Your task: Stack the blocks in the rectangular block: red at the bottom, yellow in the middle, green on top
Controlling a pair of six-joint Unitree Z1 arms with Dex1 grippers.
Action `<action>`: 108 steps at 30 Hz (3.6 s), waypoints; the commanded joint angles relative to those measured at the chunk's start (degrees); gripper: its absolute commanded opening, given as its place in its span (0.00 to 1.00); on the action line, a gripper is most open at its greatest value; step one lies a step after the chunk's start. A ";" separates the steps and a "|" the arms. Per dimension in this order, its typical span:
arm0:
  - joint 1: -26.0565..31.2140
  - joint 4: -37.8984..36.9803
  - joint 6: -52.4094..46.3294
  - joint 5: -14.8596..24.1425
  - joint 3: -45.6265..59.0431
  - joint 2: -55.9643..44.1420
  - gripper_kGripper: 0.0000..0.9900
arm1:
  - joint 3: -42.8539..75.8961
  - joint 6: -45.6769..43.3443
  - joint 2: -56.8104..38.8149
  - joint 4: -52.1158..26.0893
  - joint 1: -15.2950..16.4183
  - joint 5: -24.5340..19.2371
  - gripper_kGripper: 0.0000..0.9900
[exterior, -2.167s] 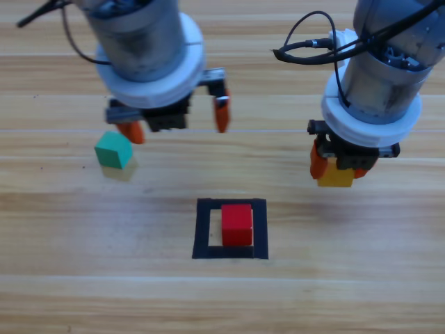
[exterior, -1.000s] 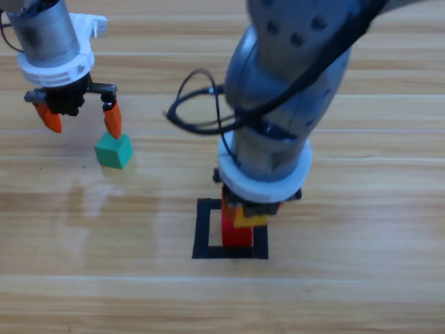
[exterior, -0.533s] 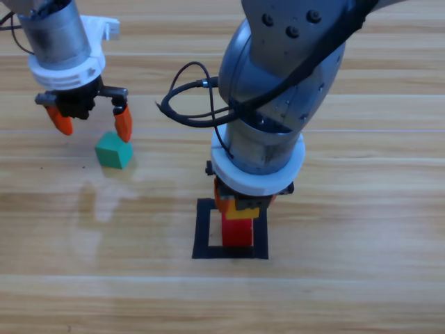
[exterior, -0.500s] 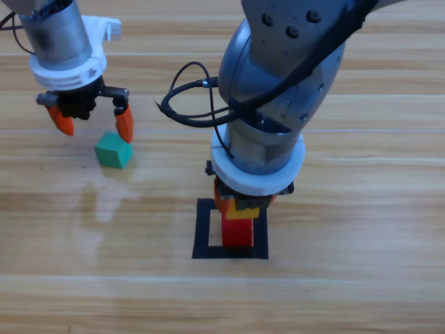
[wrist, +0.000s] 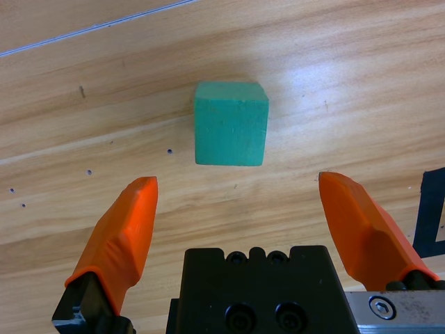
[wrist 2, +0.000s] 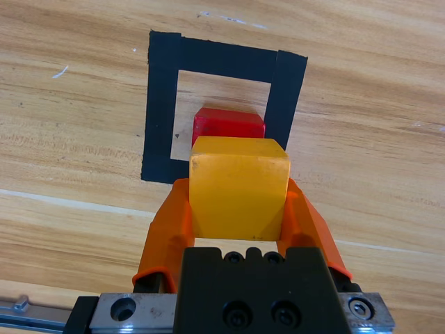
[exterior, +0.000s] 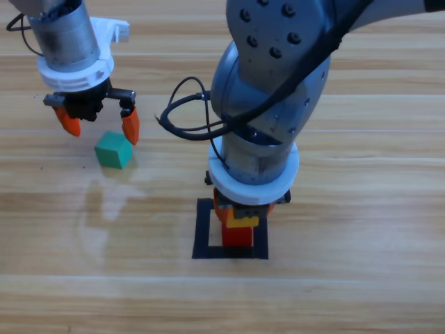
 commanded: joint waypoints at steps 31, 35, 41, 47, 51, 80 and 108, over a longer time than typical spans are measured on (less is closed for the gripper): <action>-0.72 0.38 -0.08 1.99 -1.74 6.38 0.98 | -1.33 1.85 5.18 -1.06 1.34 -1.87 0.00; -0.72 0.38 -0.08 1.90 -1.82 6.38 0.98 | -1.33 1.94 5.18 -1.06 1.34 -1.87 0.00; -0.72 0.38 -0.17 1.90 -1.82 6.38 0.99 | -1.41 1.94 5.44 -1.06 1.34 -1.87 0.00; -0.72 0.38 -0.17 1.90 -1.82 6.38 0.98 | -1.59 1.94 5.70 -1.06 1.34 -1.78 0.00; -0.81 0.38 -0.26 1.90 -1.74 6.38 0.98 | -1.50 1.94 5.62 -1.06 1.34 -1.96 0.00; -0.81 -0.15 -0.52 2.17 -4.55 9.81 0.97 | 48.07 -14.49 -42.55 -43.60 -4.29 3.05 1.00; -0.81 -2.43 -0.35 3.13 -2.26 12.10 0.38 | 50.27 -21.00 -38.24 -41.05 -8.33 -3.98 1.00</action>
